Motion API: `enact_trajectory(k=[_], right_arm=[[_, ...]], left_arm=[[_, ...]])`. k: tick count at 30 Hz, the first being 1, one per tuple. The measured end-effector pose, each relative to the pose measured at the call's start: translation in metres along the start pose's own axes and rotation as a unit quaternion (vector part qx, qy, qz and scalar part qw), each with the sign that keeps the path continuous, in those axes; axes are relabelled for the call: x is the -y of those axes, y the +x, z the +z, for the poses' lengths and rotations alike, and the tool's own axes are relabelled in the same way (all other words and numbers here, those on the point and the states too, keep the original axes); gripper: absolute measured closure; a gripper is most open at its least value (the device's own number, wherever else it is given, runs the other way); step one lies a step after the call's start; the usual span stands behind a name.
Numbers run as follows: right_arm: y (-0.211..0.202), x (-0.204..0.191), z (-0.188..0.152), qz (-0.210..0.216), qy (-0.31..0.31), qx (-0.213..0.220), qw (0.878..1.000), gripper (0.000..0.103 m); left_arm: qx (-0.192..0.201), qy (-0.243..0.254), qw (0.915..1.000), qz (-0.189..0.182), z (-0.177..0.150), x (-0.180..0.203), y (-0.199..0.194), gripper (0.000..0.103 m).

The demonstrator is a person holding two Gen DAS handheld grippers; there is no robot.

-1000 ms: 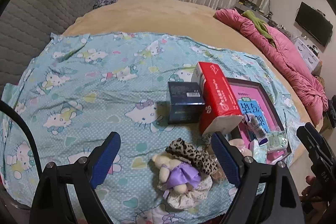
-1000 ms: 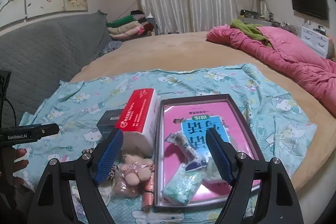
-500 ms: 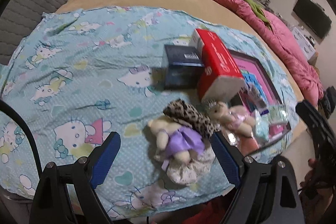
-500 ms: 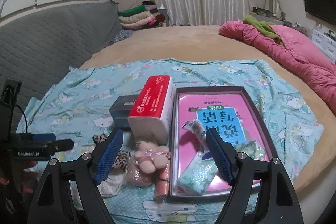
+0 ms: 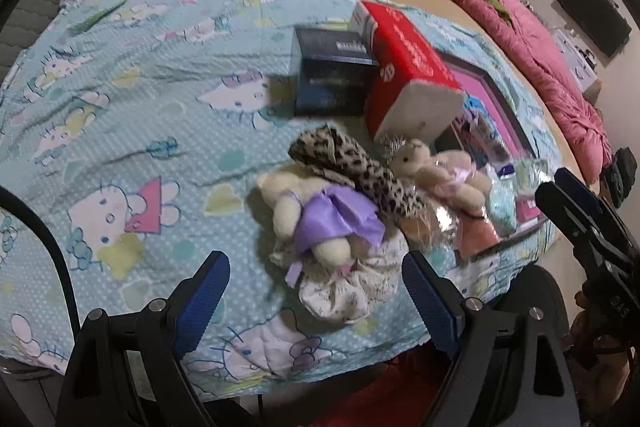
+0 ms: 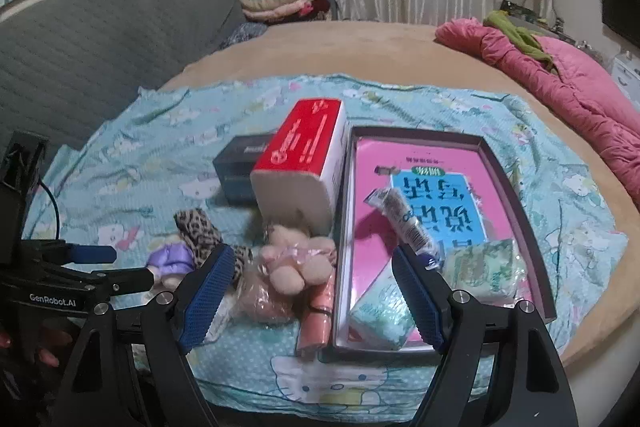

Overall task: Organize soft objects
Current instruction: 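Grasp floral scrunchie with left tool while right tool grasps pink plush bear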

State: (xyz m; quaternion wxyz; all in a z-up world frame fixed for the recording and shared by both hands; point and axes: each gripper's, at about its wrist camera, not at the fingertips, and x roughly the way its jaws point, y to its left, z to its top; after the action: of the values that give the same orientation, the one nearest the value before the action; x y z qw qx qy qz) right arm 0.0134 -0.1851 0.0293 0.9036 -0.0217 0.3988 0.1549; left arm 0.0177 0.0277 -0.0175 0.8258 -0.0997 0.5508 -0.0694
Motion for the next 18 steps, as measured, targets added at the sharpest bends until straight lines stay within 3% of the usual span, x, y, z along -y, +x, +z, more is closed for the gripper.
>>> enact_trajectory(k=[11,18], right_arm=[[0.041,-0.007,-0.007,0.023,-0.027,-0.060,0.998,0.021],[0.063,-0.015,-0.003,0.002,-0.075,-0.070,0.995,0.021]], left_arm=[[-0.027,0.001,0.9996,-0.003,-0.006,-0.002,0.025,0.015],[-0.032,0.004,0.9995,-0.001,-0.006,-0.004,0.039,0.015]])
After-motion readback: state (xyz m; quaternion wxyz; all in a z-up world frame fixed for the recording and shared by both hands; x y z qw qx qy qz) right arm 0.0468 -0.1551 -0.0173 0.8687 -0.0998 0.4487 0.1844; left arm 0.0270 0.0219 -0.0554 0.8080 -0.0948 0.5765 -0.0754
